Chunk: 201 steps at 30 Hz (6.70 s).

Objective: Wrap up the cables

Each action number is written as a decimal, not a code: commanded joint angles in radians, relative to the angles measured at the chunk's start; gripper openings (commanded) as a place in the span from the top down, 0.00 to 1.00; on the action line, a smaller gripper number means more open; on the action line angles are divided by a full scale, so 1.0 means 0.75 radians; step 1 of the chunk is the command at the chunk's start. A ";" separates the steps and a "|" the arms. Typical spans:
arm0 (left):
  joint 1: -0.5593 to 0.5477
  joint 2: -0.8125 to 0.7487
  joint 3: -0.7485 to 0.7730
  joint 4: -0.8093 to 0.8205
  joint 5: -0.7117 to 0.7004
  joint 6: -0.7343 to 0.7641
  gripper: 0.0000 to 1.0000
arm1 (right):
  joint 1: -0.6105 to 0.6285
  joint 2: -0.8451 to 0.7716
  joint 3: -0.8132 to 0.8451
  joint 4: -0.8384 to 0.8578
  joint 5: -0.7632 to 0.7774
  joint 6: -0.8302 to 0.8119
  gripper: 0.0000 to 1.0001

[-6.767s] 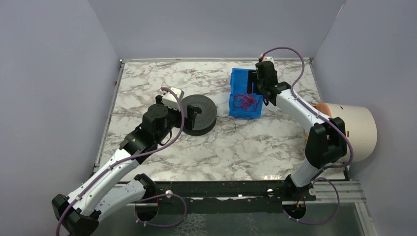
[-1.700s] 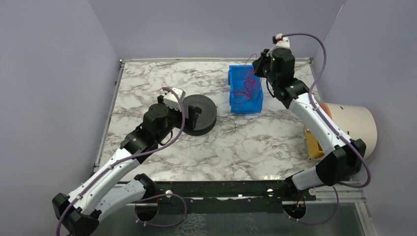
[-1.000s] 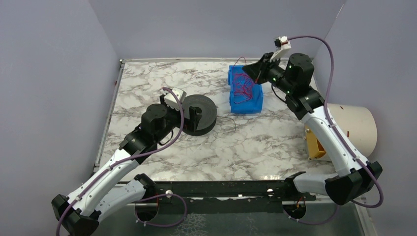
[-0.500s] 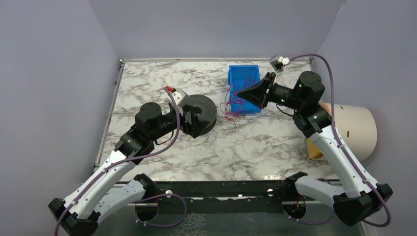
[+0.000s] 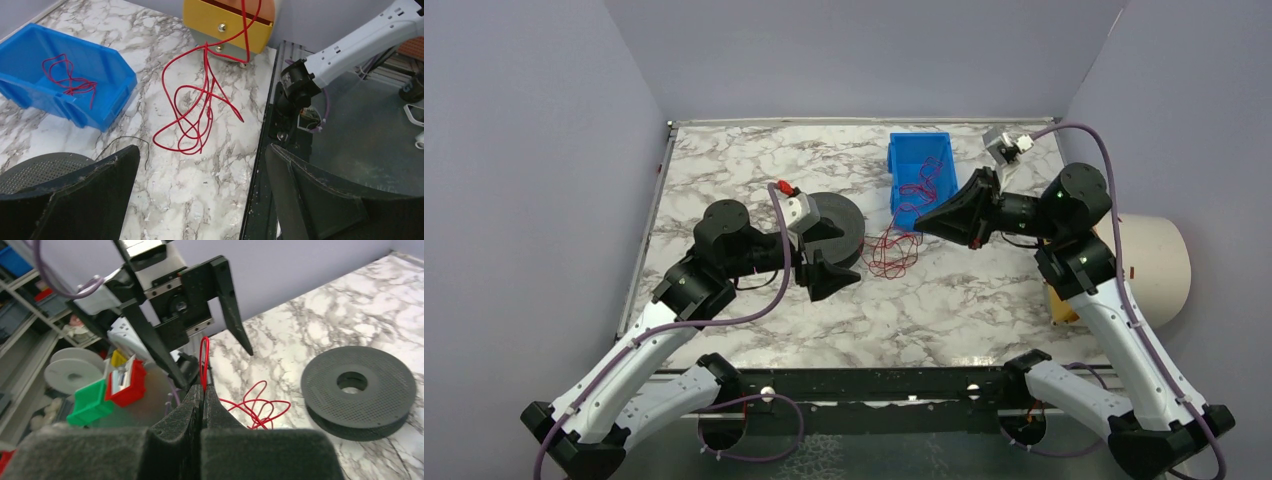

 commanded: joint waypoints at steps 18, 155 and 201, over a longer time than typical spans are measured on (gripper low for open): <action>0.002 0.120 -0.033 0.186 0.637 0.017 0.30 | 0.004 -0.071 -0.172 0.609 -0.465 0.519 0.99; -0.023 -0.216 0.345 -0.081 0.140 -0.222 1.00 | 0.389 0.367 -0.613 0.274 1.893 0.053 0.67; -0.023 0.043 0.232 0.261 -0.520 -0.377 1.00 | 0.391 -0.004 -0.707 0.108 0.928 0.143 0.45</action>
